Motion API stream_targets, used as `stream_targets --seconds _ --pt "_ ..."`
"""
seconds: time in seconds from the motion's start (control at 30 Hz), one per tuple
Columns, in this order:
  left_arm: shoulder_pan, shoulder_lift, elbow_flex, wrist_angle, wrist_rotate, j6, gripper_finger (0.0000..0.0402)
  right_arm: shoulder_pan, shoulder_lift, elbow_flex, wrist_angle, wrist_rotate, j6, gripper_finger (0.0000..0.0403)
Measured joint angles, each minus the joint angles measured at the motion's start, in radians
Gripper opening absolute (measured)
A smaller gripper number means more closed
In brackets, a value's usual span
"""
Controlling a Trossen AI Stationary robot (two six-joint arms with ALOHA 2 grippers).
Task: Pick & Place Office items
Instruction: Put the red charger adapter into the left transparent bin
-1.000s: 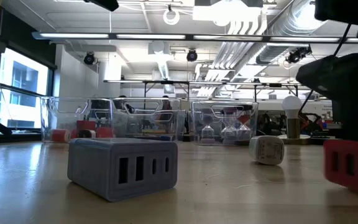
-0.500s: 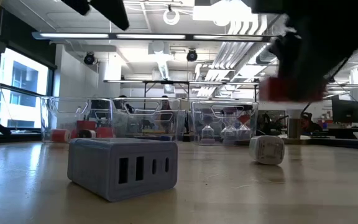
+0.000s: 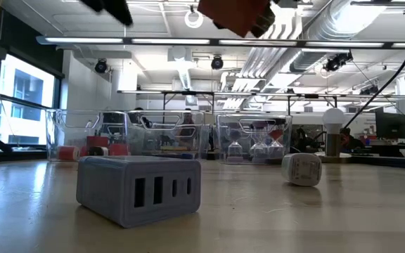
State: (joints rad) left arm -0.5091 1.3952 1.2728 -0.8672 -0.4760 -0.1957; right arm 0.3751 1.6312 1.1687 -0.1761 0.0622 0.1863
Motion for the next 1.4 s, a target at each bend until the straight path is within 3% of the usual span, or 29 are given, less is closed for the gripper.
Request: stream_targets --seconds 0.13,0.37,0.57,0.73,0.9,1.4 --pt "-0.101 -0.044 0.0 0.09 -0.113 0.065 0.0332 -0.033 -0.001 0.0 0.093 -0.084 -0.042 0.0195" --pt "-0.179 -0.017 0.0 0.252 -0.115 0.15 0.0332 -0.056 -0.001 0.0 0.234 -0.176 -0.104 0.0195" --pt "-0.177 0.047 0.0 0.249 -0.123 0.123 0.0332 -0.055 0.048 0.002 0.326 -0.205 -0.108 0.0195" --pt "-0.163 0.108 0.0 0.251 -0.161 0.252 0.0332 -0.061 0.098 0.001 0.373 -0.22 -0.064 0.0195" --pt "-0.156 0.139 0.0 0.295 -0.264 0.33 0.0332 -0.071 0.122 0.001 0.399 -0.222 -0.029 0.0195" --pt "-0.119 0.14 0.0 0.427 -0.214 0.52 0.0332 -0.113 0.123 0.001 0.428 -0.234 0.002 0.0195"
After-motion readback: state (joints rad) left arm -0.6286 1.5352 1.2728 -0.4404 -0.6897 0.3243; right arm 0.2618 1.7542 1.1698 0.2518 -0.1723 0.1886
